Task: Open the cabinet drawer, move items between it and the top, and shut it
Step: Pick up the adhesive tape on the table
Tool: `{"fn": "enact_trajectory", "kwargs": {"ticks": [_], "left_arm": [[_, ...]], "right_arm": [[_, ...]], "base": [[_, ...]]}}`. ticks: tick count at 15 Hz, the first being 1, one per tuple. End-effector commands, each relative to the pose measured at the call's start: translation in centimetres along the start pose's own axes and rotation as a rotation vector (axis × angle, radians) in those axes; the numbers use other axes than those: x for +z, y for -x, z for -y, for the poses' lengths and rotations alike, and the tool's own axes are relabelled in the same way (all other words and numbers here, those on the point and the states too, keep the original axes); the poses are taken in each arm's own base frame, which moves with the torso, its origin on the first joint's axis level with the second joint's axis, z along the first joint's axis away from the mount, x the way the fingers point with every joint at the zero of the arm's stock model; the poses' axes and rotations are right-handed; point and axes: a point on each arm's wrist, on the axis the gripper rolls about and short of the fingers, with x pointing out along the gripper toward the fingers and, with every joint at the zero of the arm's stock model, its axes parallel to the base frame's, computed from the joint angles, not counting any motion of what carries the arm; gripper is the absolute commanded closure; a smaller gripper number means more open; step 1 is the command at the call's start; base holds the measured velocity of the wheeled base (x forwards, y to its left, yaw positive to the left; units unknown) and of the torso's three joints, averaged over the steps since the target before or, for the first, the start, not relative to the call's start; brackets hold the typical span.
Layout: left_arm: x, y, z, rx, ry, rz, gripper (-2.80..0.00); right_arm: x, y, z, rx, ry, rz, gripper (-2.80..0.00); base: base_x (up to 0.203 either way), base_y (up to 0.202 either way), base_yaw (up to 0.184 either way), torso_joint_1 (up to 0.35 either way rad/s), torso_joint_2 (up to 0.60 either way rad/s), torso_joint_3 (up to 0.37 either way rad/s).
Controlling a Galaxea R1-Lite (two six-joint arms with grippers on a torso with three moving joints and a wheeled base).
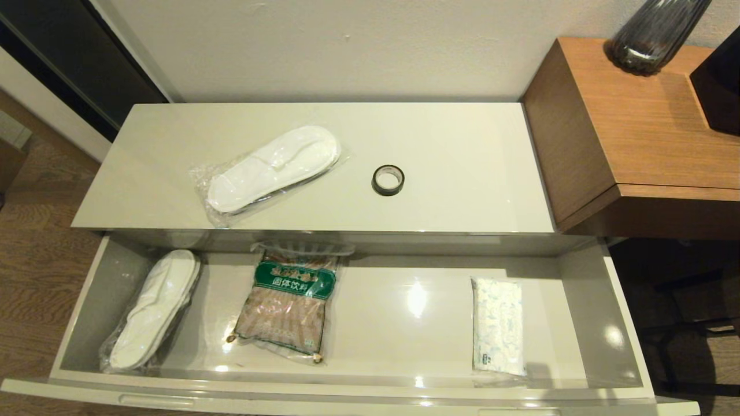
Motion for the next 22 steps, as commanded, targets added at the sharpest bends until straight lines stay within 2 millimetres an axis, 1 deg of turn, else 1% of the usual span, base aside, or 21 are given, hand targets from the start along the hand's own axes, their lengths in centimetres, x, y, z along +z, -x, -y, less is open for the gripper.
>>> {"fn": "enact_trajectory", "kwargs": {"ticks": [1,4,5,6,8,9,11,12,13,15,16,17,19,20,22], "left_arm": [[0.0,0.0,0.0,0.000,0.001,0.000,0.00],[0.0,0.0,0.0,0.000,0.001,-0.001,0.00],[0.0,0.0,0.0,0.000,0.001,0.000,0.00],[0.0,0.0,0.0,0.000,0.001,0.000,0.00],[0.0,0.0,0.0,0.000,0.001,0.000,0.00],[0.0,0.0,0.0,0.000,0.001,0.000,0.00],[0.0,0.0,0.0,0.000,0.001,0.000,0.00],[0.0,0.0,0.0,0.000,0.001,0.000,0.00],[0.0,0.0,0.0,0.000,0.001,-0.001,0.00],[0.0,0.0,0.0,0.000,0.001,0.000,0.00],[0.0,0.0,0.0,0.000,0.001,0.000,0.00],[0.0,0.0,0.0,0.000,0.001,0.000,0.00],[0.0,0.0,0.0,0.000,0.001,0.000,0.00],[0.0,0.0,0.0,0.000,0.001,0.000,0.00],[0.0,0.0,0.0,0.000,0.001,0.000,0.00]], "right_arm": [[0.7,3.8,2.1,0.034,-0.080,0.066,0.00],[1.0,7.9,4.1,0.062,-0.216,0.053,0.00],[0.8,9.2,4.3,0.077,-0.278,0.043,0.00],[0.5,10.5,4.2,0.100,-0.344,0.047,0.00],[-0.3,12.5,3.0,0.110,-0.425,0.080,0.00],[-1.0,13.4,2.3,0.116,-0.423,0.107,0.00],[-3.8,15.4,0.3,0.097,-0.377,0.190,0.00],[-5.9,16.0,-0.4,0.102,-0.343,0.213,0.00],[-7.4,15.4,-0.7,0.095,-0.316,0.180,0.00],[-9.4,13.3,0.3,0.026,-0.309,0.072,0.00],[-10.5,12.8,0.8,0.006,-0.309,0.050,0.00],[-11.2,12.4,1.0,-0.005,-0.310,0.030,0.00],[-11.7,11.6,1.1,-0.014,-0.313,-0.007,0.00],[-11.6,11.4,1.1,-0.018,-0.318,-0.024,0.00],[-11.6,11.4,1.1,-0.017,-0.319,-0.023,0.00]], "base": [[0.000,0.000,0.000,0.000,0.00,0.000],[0.000,0.000,0.000,0.000,0.00,0.000],[0.000,0.000,0.000,0.000,0.00,0.000],[0.000,0.000,0.000,0.000,0.00,0.000],[0.000,0.000,0.000,0.000,0.00,0.000],[0.000,0.000,0.000,0.000,0.00,0.000],[0.000,0.000,0.000,0.000,0.00,0.000],[0.000,0.000,0.000,0.000,0.00,0.000],[0.000,0.000,0.000,0.000,0.00,0.000],[0.000,0.000,0.000,0.000,0.00,0.000],[0.000,0.000,0.000,0.000,0.00,0.000],[0.000,0.000,0.000,0.000,0.00,0.000],[0.000,0.000,0.000,0.000,0.00,0.000],[0.000,0.000,0.000,0.000,0.00,0.000],[0.000,0.000,0.000,0.000,0.00,0.000]]}}
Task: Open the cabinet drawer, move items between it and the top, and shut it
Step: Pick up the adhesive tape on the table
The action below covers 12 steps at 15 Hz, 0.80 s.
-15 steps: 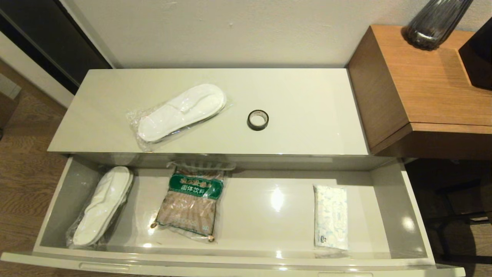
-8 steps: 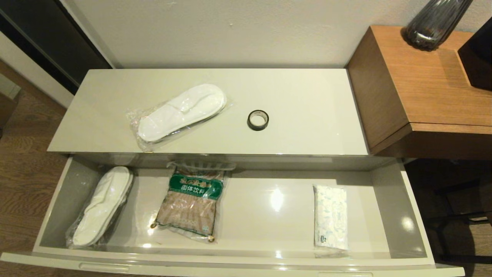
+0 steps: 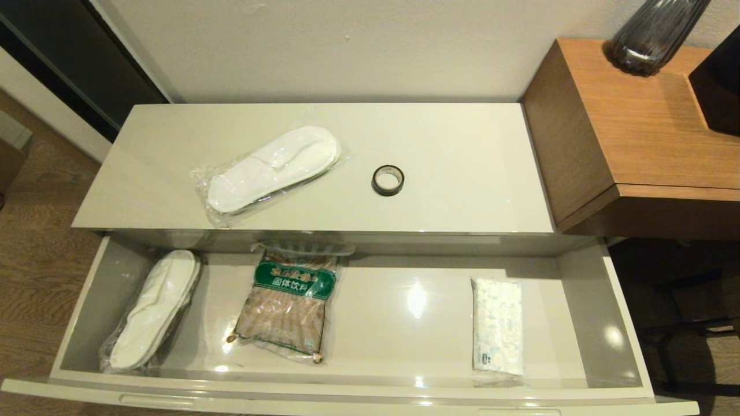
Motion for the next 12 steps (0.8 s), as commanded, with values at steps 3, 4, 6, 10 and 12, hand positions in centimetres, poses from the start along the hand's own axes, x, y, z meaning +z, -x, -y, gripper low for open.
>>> {"fn": "enact_trajectory", "kwargs": {"ticks": [3,4,6,10,12], "left_arm": [[0.0,0.0,0.0,0.000,0.000,0.001,0.00],[0.0,0.0,0.0,0.000,0.000,0.000,0.00],[0.0,0.0,0.0,0.000,0.000,0.001,0.00],[0.0,0.0,0.0,0.000,0.000,0.001,0.00],[0.0,0.0,0.0,0.000,0.000,0.001,0.00]], "right_arm": [[4.2,-1.5,-2.0,0.090,-0.050,-0.075,0.00],[7.3,-3.6,-3.2,0.119,-0.043,-0.150,0.00],[13.5,-9.9,-5.8,0.167,-0.016,-0.311,0.00],[20.4,-22.9,-13.2,0.297,0.087,-0.467,0.00],[21.4,-27.1,-18.4,0.369,0.123,-0.452,0.00]], "base": [[0.000,0.000,0.000,0.000,0.00,0.000],[0.000,0.000,0.000,0.000,0.00,0.000],[0.000,0.000,0.000,0.000,0.00,0.000],[0.000,0.000,0.000,0.000,0.00,0.000],[0.000,0.000,0.000,0.000,0.00,0.000]]}}
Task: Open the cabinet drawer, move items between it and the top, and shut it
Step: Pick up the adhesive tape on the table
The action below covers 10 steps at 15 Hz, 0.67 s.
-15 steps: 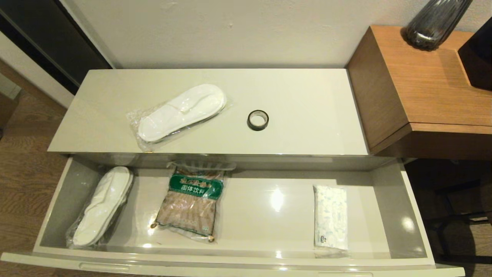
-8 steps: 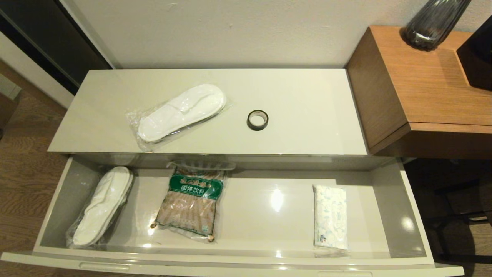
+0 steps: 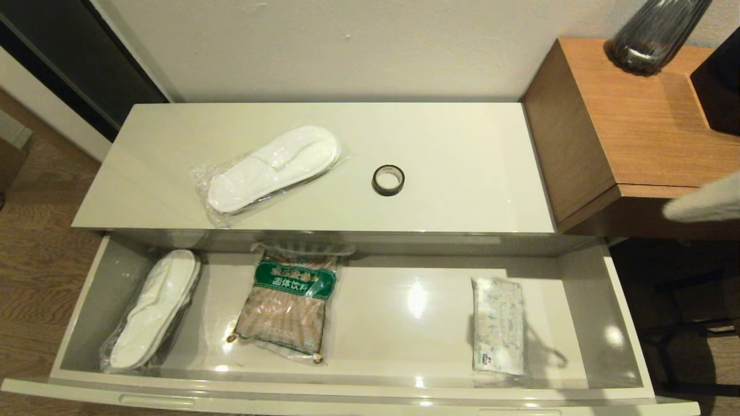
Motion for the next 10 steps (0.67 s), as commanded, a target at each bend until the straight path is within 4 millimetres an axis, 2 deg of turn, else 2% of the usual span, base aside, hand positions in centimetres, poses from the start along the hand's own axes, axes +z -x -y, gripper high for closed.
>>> {"fn": "enact_trajectory", "kwargs": {"ticks": [1,2,4,7,10], "left_arm": [[0.0,0.0,0.0,0.000,0.001,0.001,0.00],[0.0,0.0,0.0,0.000,0.001,0.000,0.00],[0.0,0.0,0.0,0.000,0.001,0.001,0.00],[0.0,0.0,0.0,0.000,0.001,0.001,0.00],[0.0,0.0,0.0,0.000,0.001,0.001,0.00]], "right_arm": [[3.8,-12.3,-3.4,0.009,0.037,-0.143,0.00],[3.6,-15.6,-5.4,0.020,0.071,-0.134,0.00],[2.9,-18.9,-9.5,0.060,0.128,-0.036,0.00],[1.1,-20.2,-12.9,0.063,0.174,0.045,0.00],[-0.5,-22.2,-15.3,-0.047,0.233,0.185,0.00]], "base": [[0.000,0.000,0.000,0.000,0.00,0.000],[0.000,0.000,0.000,0.000,0.00,0.000],[0.000,0.000,0.000,0.000,0.00,0.000],[0.000,0.000,0.000,0.000,0.00,0.000],[0.000,0.000,0.000,0.000,0.00,0.000]]}}
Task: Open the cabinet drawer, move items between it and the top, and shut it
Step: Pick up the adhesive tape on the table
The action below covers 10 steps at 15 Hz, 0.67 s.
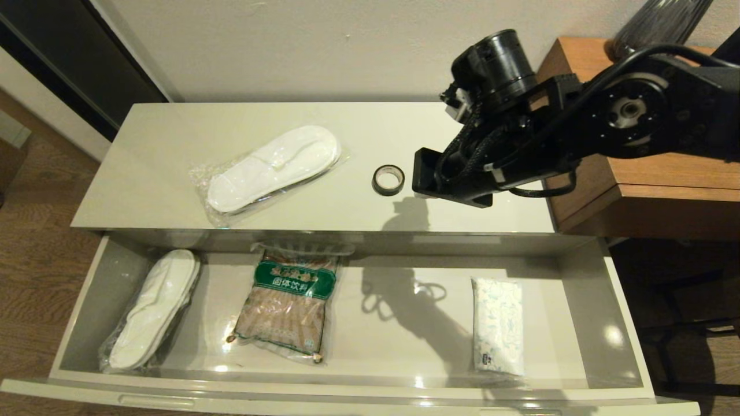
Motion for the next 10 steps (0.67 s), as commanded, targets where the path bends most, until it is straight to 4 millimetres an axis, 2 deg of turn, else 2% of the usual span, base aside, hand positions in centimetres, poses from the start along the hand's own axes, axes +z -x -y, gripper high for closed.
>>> {"fn": "enact_trajectory", "kwargs": {"ticks": [1,2,4,10], "left_arm": [[0.0,0.0,0.0,0.000,0.001,-0.001,0.00],[0.0,0.0,0.0,0.000,0.001,0.000,0.00],[0.0,0.0,0.0,0.000,0.001,0.001,0.00],[0.0,0.0,0.0,0.000,0.001,0.001,0.00]], "right_arm": [[-2.3,-3.2,-2.0,-0.147,0.082,0.061,0.00],[-3.1,-4.9,-2.5,-0.217,0.110,0.108,0.00],[-3.4,-6.7,-3.2,-0.261,0.133,0.200,0.00],[-3.0,-8.7,-2.9,-0.372,0.138,0.334,0.00]], "base": [[0.000,0.000,0.000,0.000,0.00,0.000],[0.000,0.000,0.000,0.000,0.00,0.000],[0.000,0.000,0.000,0.000,0.00,0.000],[0.000,0.000,0.000,0.000,0.00,0.000]]}}
